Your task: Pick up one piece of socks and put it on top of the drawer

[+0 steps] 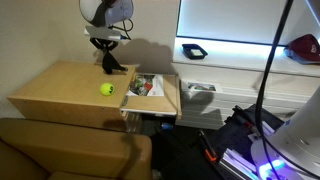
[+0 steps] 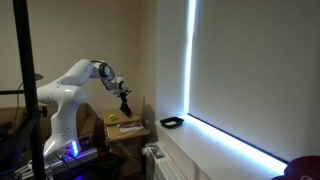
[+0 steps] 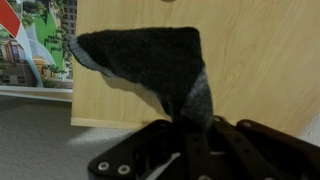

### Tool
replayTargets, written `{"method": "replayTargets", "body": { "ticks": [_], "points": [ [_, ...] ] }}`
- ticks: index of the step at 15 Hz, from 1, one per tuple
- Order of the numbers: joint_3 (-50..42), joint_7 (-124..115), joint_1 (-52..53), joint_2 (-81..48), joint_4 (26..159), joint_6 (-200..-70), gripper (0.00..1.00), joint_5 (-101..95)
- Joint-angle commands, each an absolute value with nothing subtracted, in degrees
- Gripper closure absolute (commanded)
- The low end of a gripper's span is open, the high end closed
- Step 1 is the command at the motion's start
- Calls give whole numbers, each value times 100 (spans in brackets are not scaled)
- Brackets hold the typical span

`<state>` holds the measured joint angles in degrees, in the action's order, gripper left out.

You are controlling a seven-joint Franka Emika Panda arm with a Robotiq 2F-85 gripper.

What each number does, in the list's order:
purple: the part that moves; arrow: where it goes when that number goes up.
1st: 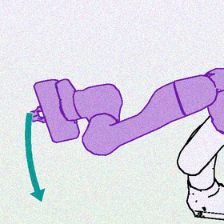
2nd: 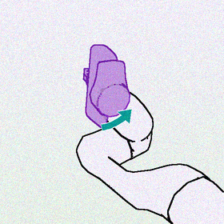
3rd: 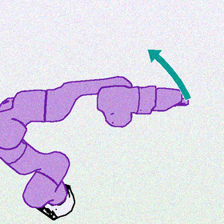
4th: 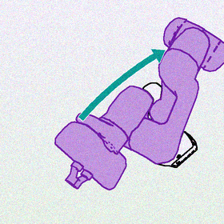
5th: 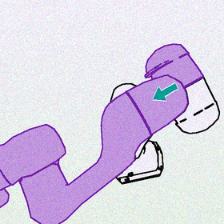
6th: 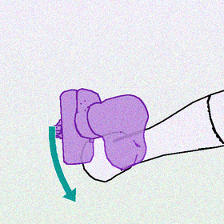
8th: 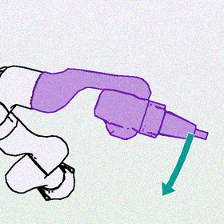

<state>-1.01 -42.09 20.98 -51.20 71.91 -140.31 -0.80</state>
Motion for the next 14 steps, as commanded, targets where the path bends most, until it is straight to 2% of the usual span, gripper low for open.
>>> {"method": "replayTargets", "body": {
  "ticks": [1, 3, 8, 11, 14],
  "points": [
    [-55, -4213, 2066, -5358, 6891, -13826, 69, 43],
    [-22, -4146, 2011, -5329, 6988, -13891, 62, 107],
    [1, -4243, 1875, -5085, 7175, -13938, 25, 365],
    [-40, -4398, 1749, -4399, 7584, -13208, 4, 508],
    [426, -3847, 1237, -3725, 7878, -12287, 0, 1098]
  ]
}}
